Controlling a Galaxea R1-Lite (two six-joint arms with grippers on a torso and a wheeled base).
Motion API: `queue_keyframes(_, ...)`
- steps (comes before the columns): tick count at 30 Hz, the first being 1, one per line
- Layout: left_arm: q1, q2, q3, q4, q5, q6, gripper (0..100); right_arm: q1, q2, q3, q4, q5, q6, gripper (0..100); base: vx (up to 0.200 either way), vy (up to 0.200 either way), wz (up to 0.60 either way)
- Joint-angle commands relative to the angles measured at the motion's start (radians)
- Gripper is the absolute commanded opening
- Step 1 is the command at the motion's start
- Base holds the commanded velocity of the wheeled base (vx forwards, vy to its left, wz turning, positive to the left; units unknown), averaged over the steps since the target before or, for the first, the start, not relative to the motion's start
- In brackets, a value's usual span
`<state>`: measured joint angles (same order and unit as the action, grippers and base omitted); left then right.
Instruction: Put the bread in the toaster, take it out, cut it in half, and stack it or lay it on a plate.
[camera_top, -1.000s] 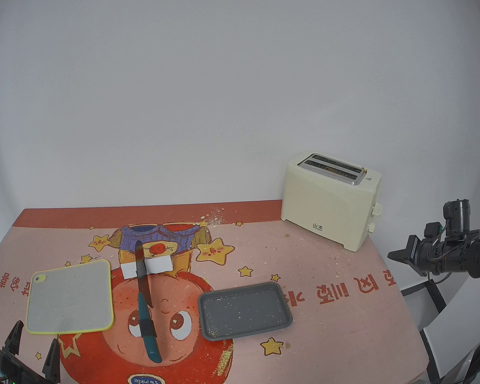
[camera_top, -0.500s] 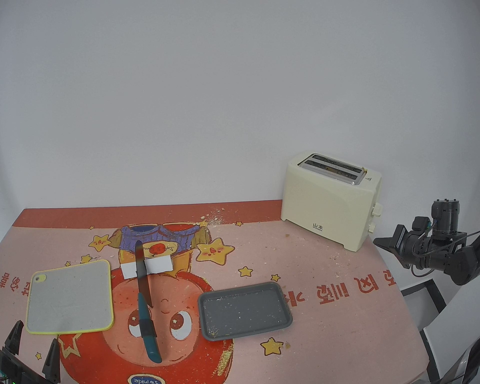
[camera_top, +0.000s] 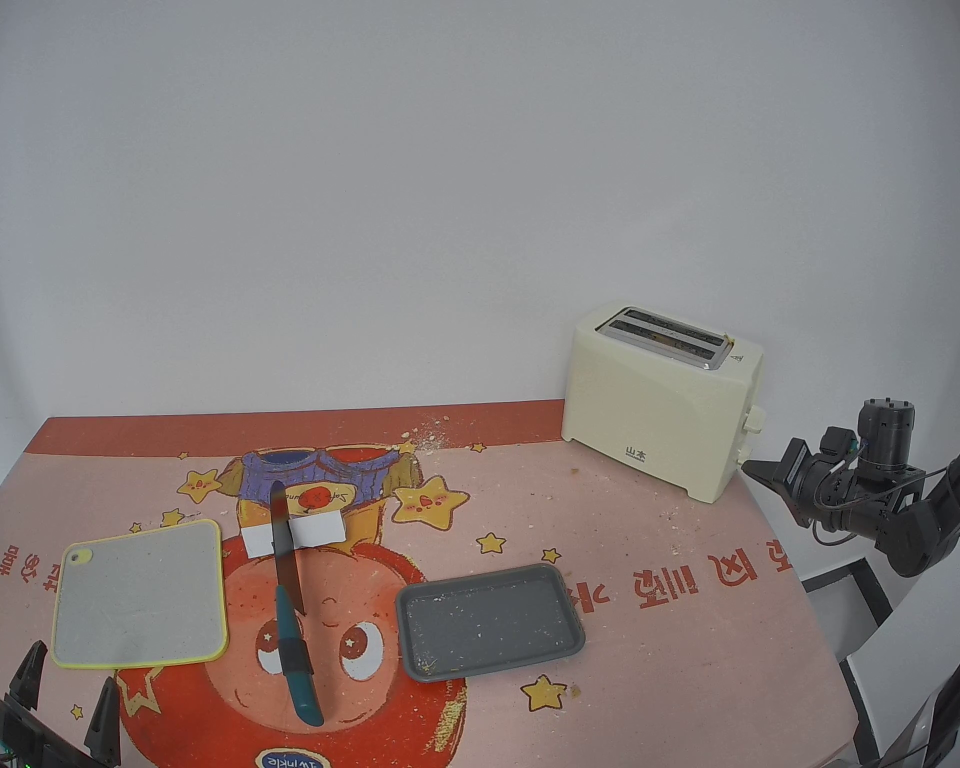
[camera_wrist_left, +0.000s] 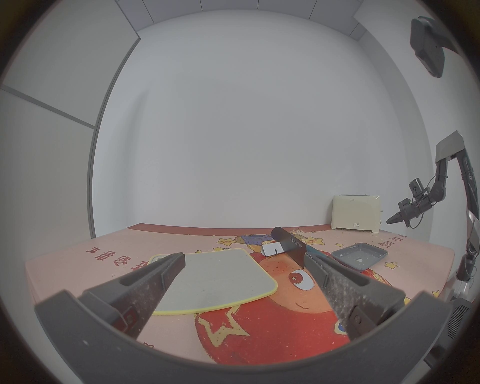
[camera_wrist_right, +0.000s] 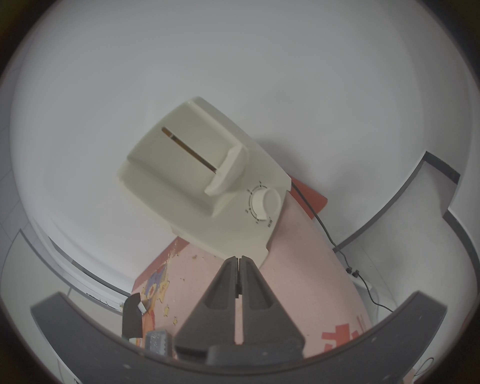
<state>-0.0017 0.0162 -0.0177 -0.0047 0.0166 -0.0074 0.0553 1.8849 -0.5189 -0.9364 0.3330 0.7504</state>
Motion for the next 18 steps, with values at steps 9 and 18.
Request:
queue_keyframes(9,0.0,-0.01,0.018,-0.001,0.0,0.0,100,0.003,0.036,-0.01,-0.012,-0.02,0.004,0,0.0,0.0,0.0)
queue_keyframes(18,0.0,-0.01,0.018,0.0,0.0,0.0,100,0.005,0.091,-0.003,-0.124,-0.054,0.006,0,0.0,0.0,0.0)
